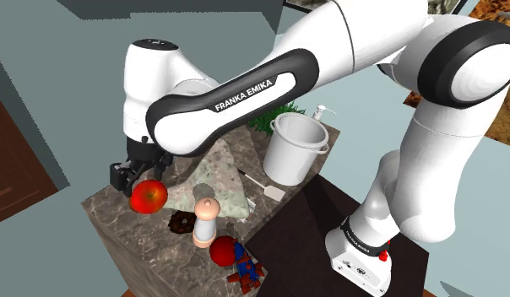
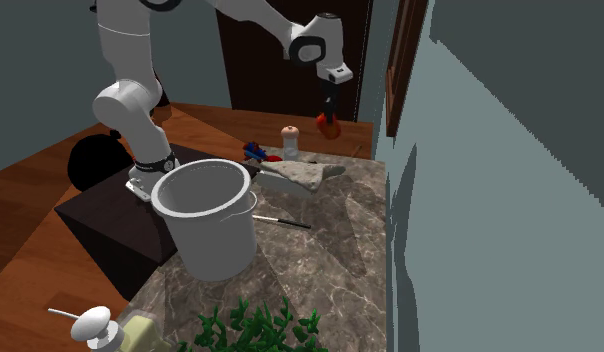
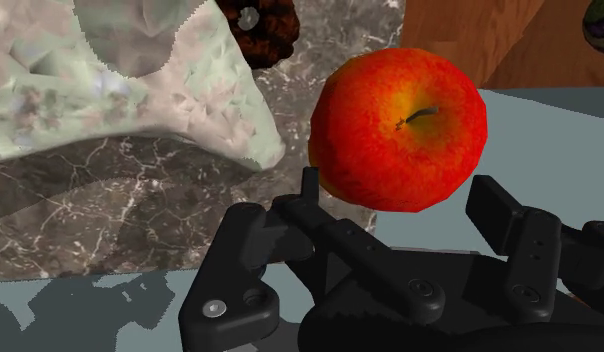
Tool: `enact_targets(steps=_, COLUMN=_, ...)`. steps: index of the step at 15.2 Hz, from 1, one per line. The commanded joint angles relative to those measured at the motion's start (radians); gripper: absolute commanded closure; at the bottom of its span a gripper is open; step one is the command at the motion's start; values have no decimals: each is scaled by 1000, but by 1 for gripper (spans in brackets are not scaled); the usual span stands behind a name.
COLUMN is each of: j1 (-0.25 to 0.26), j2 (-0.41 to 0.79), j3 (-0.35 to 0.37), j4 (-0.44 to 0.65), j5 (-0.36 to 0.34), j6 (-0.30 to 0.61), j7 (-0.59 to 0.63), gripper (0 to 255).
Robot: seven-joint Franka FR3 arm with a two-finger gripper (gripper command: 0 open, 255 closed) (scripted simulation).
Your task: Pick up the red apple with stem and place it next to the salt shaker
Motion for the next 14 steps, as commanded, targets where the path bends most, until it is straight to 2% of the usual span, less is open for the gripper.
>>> enact_targets(steps=1, j1=2, j2=15, j3=-1, j4=-9, j5=-3, j6=24, j7=1, gripper=255)
enact_targets(steps=14, j1=13, j2=123, j3=-12, j4=-47, j5=-23, j6=169, j7=3, gripper=255)
